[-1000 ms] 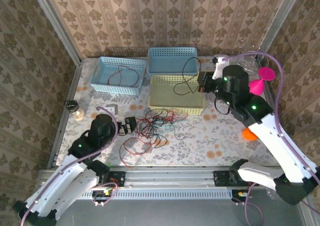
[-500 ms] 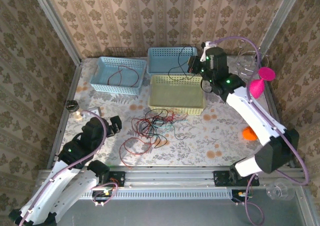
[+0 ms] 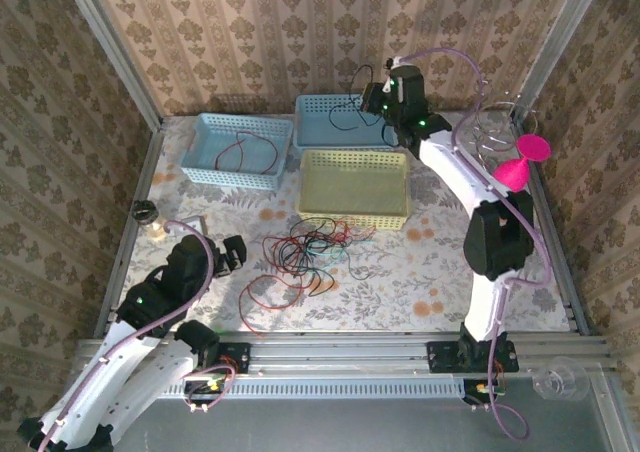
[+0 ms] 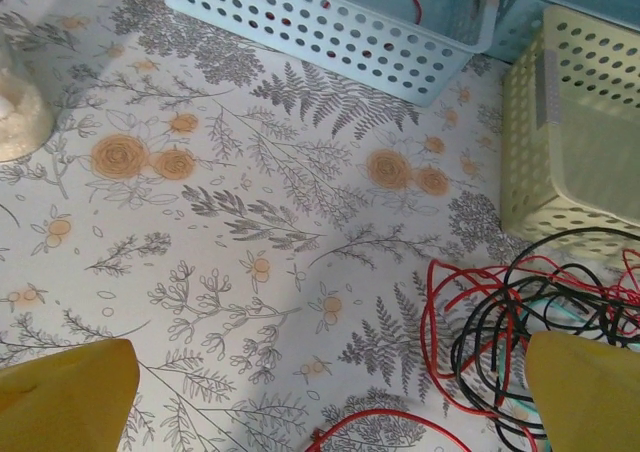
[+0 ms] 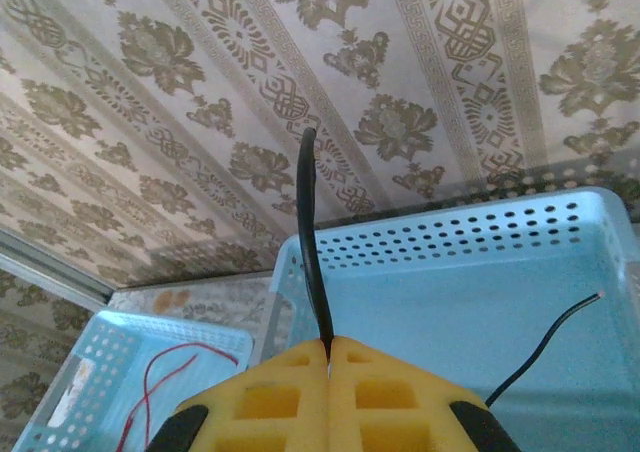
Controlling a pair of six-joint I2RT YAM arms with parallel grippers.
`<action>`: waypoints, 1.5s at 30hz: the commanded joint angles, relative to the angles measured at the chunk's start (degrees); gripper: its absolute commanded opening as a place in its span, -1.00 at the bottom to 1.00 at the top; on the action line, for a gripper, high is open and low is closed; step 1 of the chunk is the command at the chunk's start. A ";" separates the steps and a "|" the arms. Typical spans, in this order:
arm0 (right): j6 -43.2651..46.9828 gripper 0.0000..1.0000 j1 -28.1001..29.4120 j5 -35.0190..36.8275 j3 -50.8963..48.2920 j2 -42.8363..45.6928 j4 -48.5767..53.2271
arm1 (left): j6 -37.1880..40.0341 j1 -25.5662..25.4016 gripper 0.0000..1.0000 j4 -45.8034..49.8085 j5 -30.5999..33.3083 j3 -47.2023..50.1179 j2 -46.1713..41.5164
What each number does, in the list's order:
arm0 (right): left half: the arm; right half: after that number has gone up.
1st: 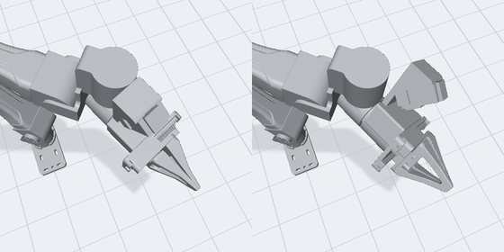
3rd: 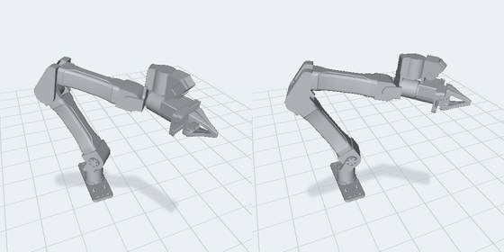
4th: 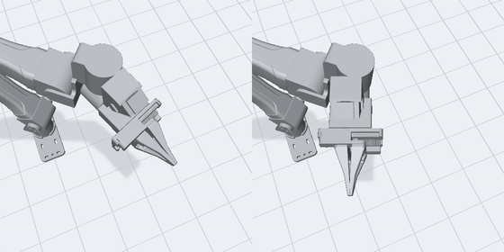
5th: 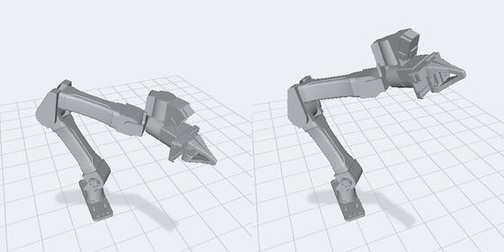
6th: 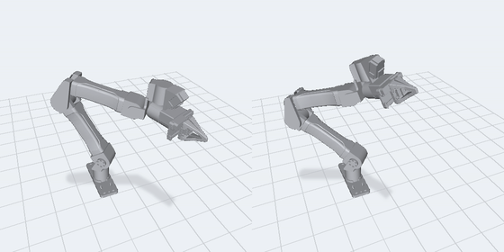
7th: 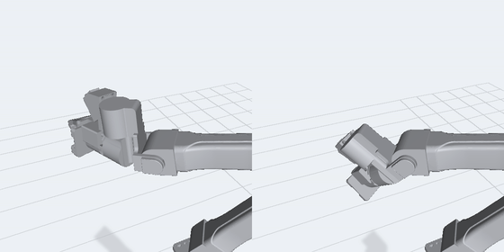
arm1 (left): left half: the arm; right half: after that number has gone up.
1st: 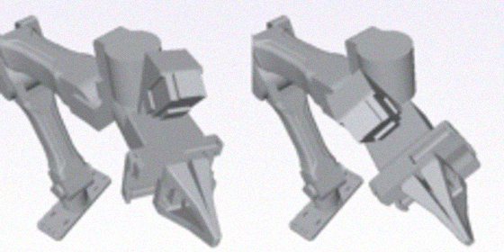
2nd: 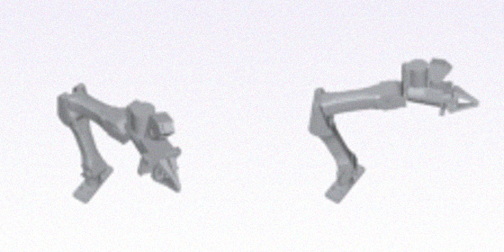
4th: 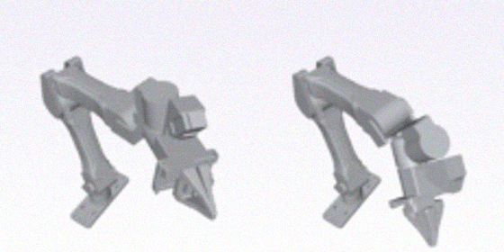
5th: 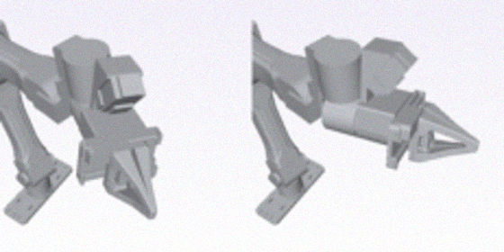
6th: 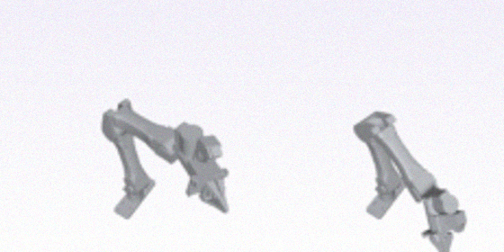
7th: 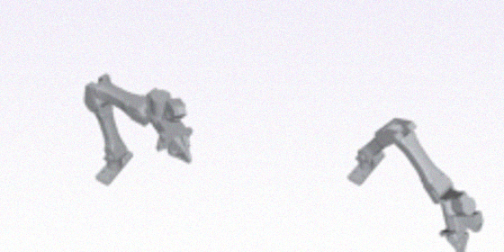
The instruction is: Untangle the cables
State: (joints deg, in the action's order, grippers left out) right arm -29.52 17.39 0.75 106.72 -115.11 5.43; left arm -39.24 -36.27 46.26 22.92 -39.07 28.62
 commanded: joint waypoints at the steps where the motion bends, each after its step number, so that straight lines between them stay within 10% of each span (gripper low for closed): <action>1: -2.34 -0.28 -1.12 -0.60 9.24 -6.99 7.50 | -0.14 0.43 1.00 -1.03 -2.47 -0.10 -0.63; 5: -2.33 0.12 -0.98 -1.12 13.58 -8.48 14.43 | 2.23 0.50 1.00 -3.25 -5.89 0.12 -0.62; 11: -1.35 0.16 -0.87 -2.55 7.79 -0.89 15.53 | 5.38 0.50 1.00 -10.31 -13.38 2.86 -1.11; 29: -4.02 0.00 17.84 -0.76 -55.63 45.26 3.81 | 2.17 0.50 0.61 -30.63 -33.54 11.15 17.61; 45: -3.69 0.13 23.43 -7.70 -64.32 32.81 -5.57 | 5.50 -8.68 0.34 -39.28 -38.28 7.44 33.63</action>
State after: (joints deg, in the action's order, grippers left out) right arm -34.37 39.86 -4.82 40.51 -78.65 3.18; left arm -35.55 -44.40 8.67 -14.85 -29.61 60.31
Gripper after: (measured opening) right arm 0.566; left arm 0.689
